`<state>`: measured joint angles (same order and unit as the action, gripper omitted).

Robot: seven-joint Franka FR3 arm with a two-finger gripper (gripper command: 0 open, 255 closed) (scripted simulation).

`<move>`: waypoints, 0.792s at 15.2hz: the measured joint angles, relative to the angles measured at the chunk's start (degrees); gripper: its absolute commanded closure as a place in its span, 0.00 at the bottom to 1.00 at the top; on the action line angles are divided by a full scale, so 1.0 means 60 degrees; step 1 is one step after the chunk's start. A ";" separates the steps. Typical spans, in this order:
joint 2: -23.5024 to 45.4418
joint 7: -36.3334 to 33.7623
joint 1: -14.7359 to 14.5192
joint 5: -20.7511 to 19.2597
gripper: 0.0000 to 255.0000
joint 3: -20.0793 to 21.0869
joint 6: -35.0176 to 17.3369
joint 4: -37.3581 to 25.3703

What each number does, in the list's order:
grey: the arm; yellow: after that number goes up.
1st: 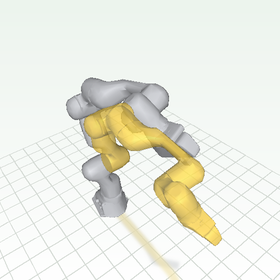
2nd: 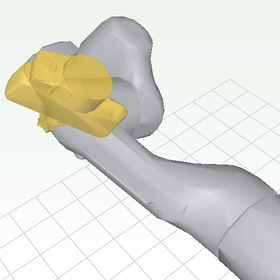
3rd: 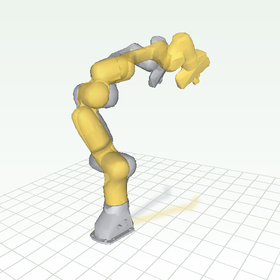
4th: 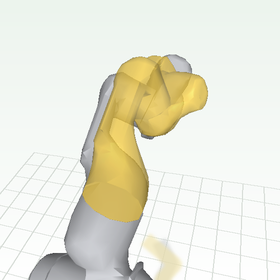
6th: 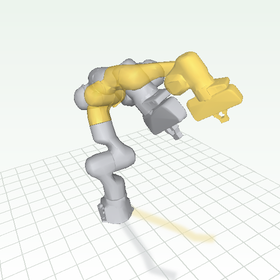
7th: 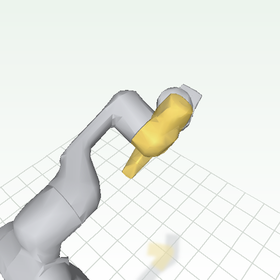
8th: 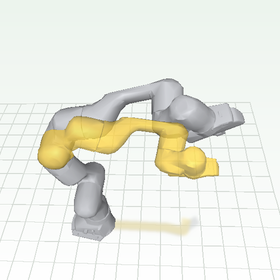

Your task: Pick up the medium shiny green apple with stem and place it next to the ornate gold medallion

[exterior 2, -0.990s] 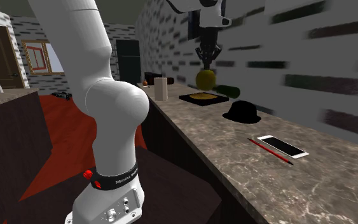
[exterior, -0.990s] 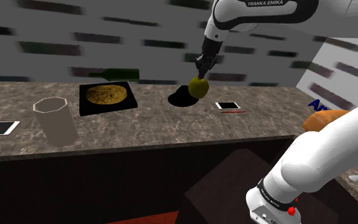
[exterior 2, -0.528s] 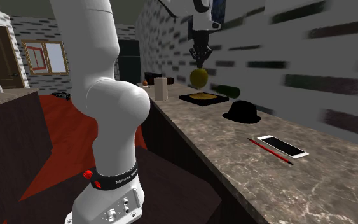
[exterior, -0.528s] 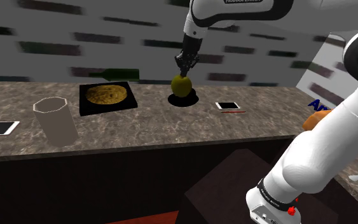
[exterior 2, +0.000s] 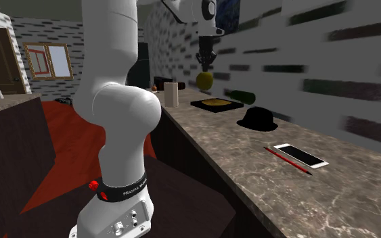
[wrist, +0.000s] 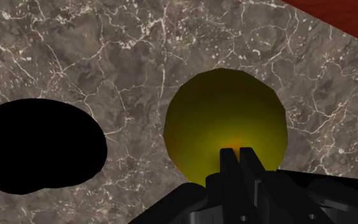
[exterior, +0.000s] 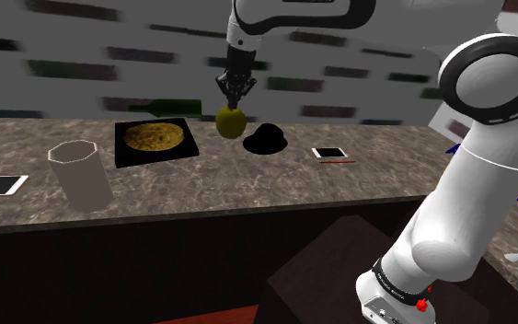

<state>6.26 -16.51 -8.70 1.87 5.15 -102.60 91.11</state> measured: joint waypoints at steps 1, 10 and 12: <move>0.0360 -0.0159 -0.0090 -0.0056 1.00 0.0063 0.0115 -0.0474; 0.3679 -0.1502 -0.1181 -0.0657 1.00 0.0441 0.1520 -0.5215; 0.3876 -0.1560 -0.1241 -0.0688 1.00 0.0443 0.1454 -0.5348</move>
<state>29.52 -25.87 -16.14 -2.25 7.81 -93.87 59.02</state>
